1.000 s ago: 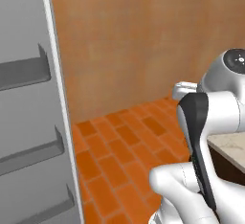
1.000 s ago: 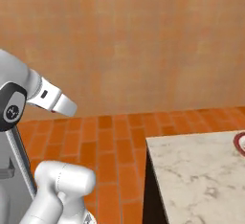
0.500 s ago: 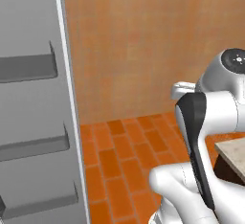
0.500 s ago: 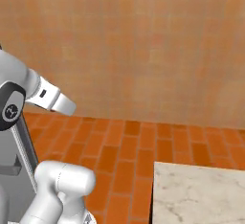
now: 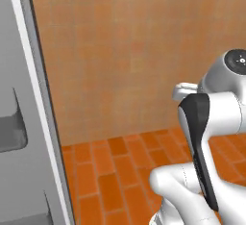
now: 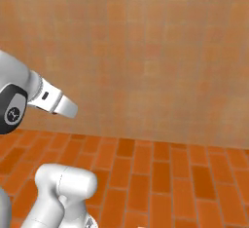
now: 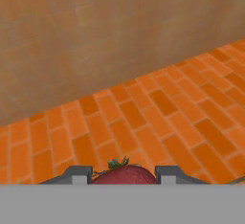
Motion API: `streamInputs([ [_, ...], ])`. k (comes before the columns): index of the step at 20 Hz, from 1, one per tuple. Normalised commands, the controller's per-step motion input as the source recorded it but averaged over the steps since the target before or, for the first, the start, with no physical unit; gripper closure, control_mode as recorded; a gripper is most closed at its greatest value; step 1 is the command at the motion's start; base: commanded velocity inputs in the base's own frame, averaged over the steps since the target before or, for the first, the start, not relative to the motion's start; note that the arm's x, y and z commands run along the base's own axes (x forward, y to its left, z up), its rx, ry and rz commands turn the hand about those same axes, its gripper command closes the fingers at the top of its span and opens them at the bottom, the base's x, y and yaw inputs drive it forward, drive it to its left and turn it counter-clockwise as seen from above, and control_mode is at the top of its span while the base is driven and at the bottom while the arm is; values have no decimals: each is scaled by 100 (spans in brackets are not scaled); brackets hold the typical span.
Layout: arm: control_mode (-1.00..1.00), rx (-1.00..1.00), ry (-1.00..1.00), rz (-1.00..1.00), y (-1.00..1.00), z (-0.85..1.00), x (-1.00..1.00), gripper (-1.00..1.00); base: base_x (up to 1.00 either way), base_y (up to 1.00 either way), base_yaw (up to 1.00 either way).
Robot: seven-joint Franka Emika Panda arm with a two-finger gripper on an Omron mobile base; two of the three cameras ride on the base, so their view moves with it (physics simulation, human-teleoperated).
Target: Take the strawberry from the fridge and place it on top of the pancake, located on the dining counter.
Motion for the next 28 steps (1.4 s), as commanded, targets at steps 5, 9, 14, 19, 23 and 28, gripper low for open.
streamInputs([
  [5, 100, 0, 0, 0, 0, 0, 0, 100, 100, -10, -12],
  [9, 100, 0, 0, 0, 0, 0, 0, 100, 100, -1, -34],
  [14, 100, 0, 0, 0, 0, 0, 0, 100, 100, -23, -44],
  [19, 100, 0, 0, 0, 0, 0, 0, 100, 99, -15, -51],
  [23, 100, 0, 0, 0, 0, 0, 0, 100, 78, -11, -67],
  [28, 100, 0, 0, 0, 0, 0, 0, 100, 18, -2, -91],
])
